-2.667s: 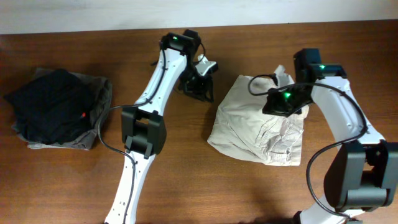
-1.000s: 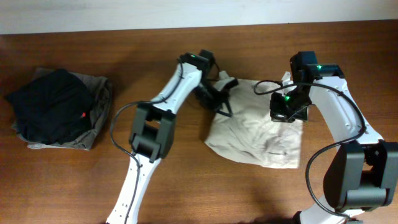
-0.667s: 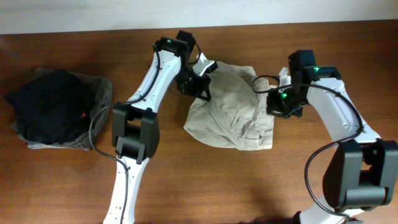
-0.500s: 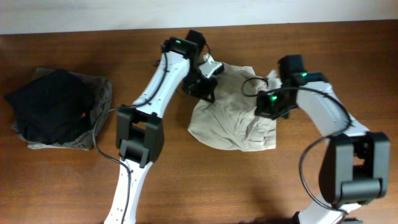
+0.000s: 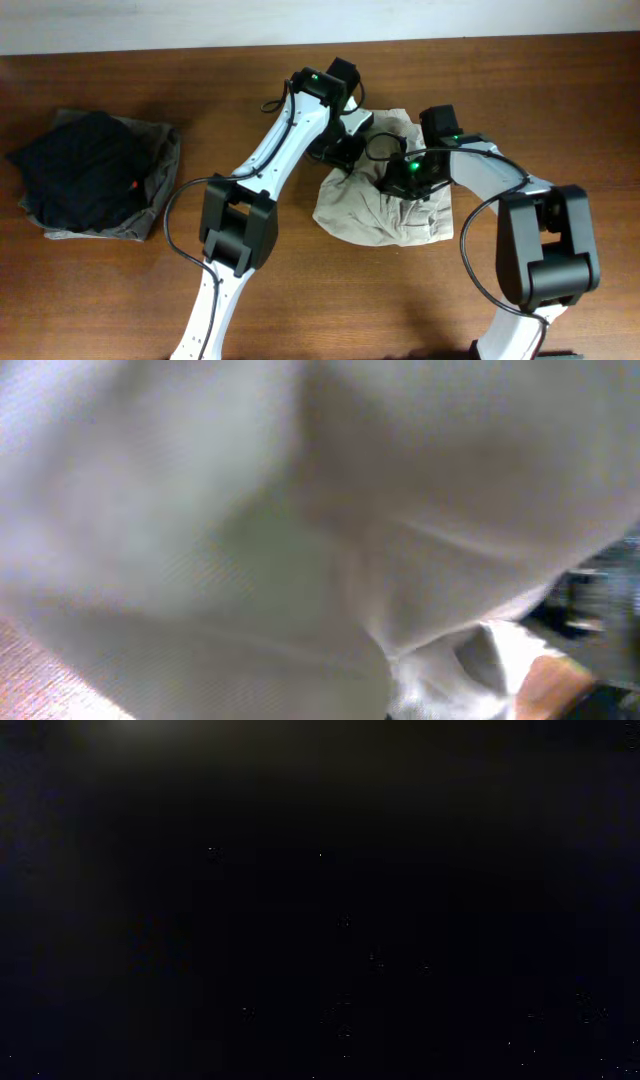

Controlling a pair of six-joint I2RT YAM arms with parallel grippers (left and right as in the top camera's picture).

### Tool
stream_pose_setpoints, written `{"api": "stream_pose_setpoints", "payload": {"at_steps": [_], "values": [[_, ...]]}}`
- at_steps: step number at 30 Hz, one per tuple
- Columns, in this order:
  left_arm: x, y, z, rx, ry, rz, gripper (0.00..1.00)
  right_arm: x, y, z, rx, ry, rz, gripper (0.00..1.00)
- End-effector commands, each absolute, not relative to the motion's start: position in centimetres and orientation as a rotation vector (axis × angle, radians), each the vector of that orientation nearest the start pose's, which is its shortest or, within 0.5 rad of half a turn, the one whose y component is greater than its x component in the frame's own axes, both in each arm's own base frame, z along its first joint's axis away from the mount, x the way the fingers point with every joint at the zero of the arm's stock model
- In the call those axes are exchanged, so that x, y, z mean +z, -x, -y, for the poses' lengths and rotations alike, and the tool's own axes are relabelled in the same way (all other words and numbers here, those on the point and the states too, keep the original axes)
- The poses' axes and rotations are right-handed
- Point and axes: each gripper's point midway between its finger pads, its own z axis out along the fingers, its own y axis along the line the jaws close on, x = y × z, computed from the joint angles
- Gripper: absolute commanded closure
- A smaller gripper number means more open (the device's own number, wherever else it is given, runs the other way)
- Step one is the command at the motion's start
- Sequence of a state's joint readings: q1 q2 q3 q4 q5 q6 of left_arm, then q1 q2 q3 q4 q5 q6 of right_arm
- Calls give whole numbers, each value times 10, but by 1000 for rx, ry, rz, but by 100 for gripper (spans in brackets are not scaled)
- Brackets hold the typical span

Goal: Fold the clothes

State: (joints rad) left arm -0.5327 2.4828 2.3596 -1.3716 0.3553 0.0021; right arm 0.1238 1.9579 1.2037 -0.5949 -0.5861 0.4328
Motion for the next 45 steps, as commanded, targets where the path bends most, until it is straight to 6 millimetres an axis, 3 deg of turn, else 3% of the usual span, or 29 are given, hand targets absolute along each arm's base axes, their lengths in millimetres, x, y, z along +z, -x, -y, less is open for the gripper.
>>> {"api": "stream_pose_setpoints", "payload": {"at_steps": [1,2,5,11,18,22,28,33,39,45], "values": [[149,-389,345,-825,-815,-2813,100,9,-364,-158,1013,-361,-2963,96],[165,-388,353,-855,-811,-2764,99,6,-364,-160,1014,-370,-2970,96],[179,-383,366,-868,-847,-2704,99,5,-362,-166,1028,-354,-2973,96],[178,-363,391,-865,-937,-2679,100,6,-361,-169,1039,-327,-2973,96],[173,-354,399,-777,-977,-2679,99,24,-364,-165,1027,-201,-2924,93],[172,-354,396,-773,-973,-2689,99,45,-370,-134,884,-266,-2889,92],[170,-356,390,-736,-960,-2705,100,87,-373,-69,723,-451,-2801,90],[171,-360,385,-685,-937,-2709,99,95,-363,-30,702,-615,-2787,89],[178,-372,366,-526,-895,-2711,99,90,-355,-2,648,-654,-2799,89],[202,-387,352,-470,-840,-2663,99,90,-355,2,646,-665,-2795,89]]}}
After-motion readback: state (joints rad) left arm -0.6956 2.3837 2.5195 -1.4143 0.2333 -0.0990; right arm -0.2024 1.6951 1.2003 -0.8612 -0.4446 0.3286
